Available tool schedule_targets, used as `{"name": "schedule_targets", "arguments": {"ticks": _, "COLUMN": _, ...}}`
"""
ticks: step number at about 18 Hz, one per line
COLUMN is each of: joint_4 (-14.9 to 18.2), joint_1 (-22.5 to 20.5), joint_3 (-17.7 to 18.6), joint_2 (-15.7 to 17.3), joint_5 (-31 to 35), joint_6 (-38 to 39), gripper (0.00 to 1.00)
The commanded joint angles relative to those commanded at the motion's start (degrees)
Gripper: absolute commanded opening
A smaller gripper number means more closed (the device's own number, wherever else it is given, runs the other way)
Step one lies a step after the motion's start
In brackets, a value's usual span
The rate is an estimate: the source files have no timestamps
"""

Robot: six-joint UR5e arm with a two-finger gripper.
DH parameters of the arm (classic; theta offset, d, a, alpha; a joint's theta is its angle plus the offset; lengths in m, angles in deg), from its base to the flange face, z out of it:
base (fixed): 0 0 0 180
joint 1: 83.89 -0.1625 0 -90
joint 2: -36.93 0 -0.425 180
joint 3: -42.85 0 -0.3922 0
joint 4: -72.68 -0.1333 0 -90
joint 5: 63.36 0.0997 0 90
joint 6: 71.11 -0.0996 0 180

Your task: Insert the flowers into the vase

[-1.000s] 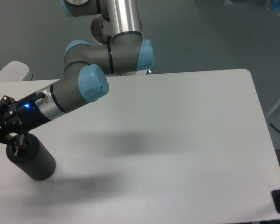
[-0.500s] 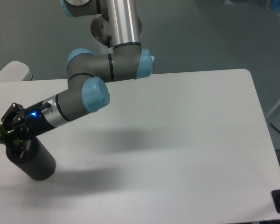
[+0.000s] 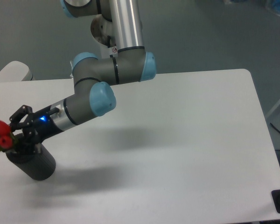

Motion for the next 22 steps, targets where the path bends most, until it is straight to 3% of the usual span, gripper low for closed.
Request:
{"name": "schedule_targets", "arguments": {"ticks": 4, "joint_4": -0.26, "joint_1": -2.90, "joint_3": 1.49, "joint_2": 1.14, "joint_5": -0.17, "joint_6": 0.00, "gripper": 0.99}}
{"name": "schedule_targets", "arguments": {"ticks": 16, "joint_4": -0.26, "joint_1": -13.53, "joint_3": 2.20, "joint_2": 2.81, "joint_5": -0.26, "joint_6": 0.00, "gripper": 1.00}}
{"name": "schedule_targets", "arguments": {"ticks": 22, "joint_4": -0.09, "joint_1": -17.22, "joint_3": -1.13, "joint_2": 1.23, "joint_5": 2.71, "joint_6": 0.00, "gripper": 1.00}}
